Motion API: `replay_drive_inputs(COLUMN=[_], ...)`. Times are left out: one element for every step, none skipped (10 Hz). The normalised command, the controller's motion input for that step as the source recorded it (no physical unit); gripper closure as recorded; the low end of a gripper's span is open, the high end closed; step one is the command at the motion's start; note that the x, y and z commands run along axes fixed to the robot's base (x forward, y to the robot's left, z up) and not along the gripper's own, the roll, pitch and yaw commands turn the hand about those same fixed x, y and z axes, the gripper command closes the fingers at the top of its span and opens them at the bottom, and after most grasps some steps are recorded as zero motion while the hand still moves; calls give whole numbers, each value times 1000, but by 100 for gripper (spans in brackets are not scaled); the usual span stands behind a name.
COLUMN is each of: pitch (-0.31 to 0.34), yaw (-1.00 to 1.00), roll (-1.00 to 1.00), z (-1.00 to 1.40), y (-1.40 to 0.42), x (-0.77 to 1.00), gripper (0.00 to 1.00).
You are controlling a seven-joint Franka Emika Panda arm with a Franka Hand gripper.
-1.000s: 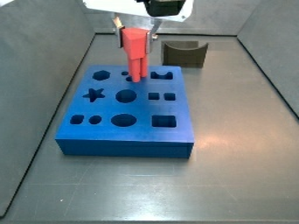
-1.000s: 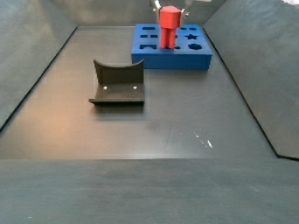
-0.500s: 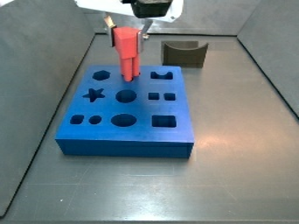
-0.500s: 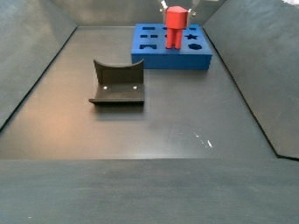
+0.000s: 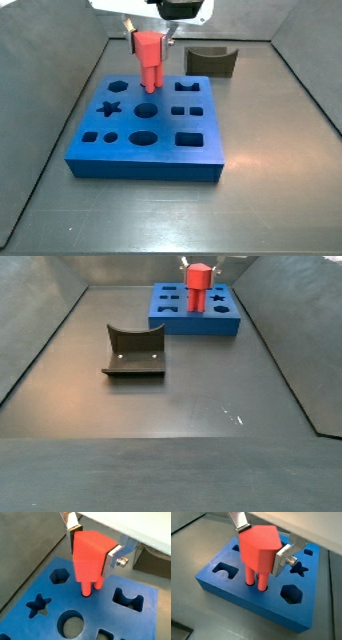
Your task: Insert the 3 prong object.
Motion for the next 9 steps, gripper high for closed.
replay_drive_inputs(pitch=[0, 0, -16, -46, -67, -76, -23, -213, 0], yaw=[120, 343, 406, 331, 146, 6, -29, 0, 0], roll=[0, 137, 149, 117, 93, 110, 103, -214, 0], z=[-523, -606, -626, -694, -806, -837, -706, -369, 0], y=[-103, -46, 0, 0, -6, -9, 0, 43, 0], x=[0, -23, -74, -40, 0, 0, -57, 0, 0], gripper=[100, 100, 100, 100, 100, 100, 100, 100, 100])
